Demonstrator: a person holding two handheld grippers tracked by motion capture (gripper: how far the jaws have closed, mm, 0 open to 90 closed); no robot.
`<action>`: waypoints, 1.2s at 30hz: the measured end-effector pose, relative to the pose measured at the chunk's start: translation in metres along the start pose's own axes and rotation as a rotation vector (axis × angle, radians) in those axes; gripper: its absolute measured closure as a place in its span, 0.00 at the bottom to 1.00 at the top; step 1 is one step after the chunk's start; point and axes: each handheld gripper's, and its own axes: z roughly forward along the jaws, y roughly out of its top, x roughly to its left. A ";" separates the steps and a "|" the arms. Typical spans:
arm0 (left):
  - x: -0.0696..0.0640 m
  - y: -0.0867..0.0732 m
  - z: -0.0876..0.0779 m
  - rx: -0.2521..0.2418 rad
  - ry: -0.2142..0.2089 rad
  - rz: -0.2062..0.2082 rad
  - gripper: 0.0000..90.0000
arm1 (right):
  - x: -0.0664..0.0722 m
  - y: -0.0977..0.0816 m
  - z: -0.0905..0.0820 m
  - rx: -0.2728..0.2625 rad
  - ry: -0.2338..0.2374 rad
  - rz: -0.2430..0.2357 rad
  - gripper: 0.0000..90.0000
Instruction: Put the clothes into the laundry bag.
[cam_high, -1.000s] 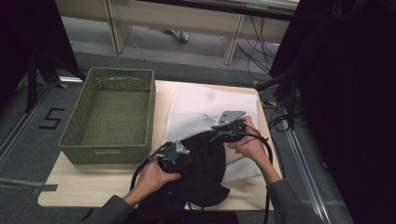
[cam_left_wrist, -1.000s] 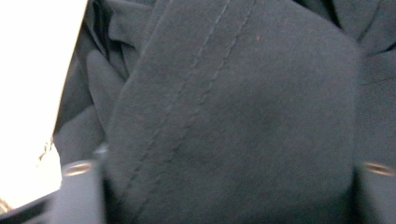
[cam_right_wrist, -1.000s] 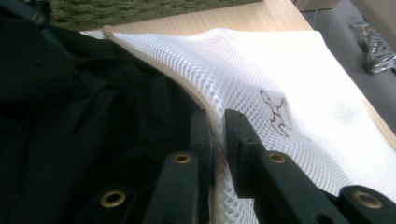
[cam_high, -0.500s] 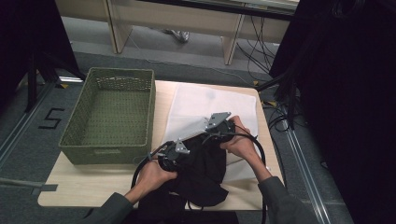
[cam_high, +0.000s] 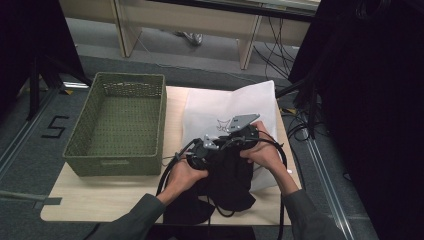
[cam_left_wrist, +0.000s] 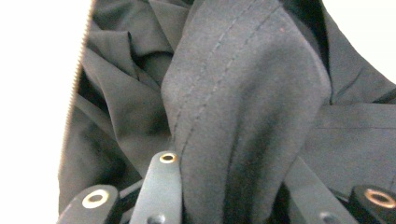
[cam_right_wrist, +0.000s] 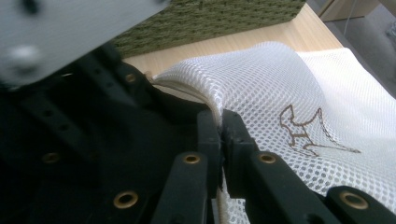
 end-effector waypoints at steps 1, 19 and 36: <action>0.003 0.003 0.001 0.004 0.003 0.013 0.83 | 0.000 -0.001 -0.001 0.003 -0.008 0.013 0.98; 0.020 0.011 0.004 -0.067 0.040 -0.084 0.67 | -0.009 -0.008 -0.006 -0.012 -0.013 0.017 0.98; 0.005 -0.066 -0.041 0.148 0.086 0.026 0.19 | -0.008 -0.009 -0.003 0.008 -0.018 0.034 0.98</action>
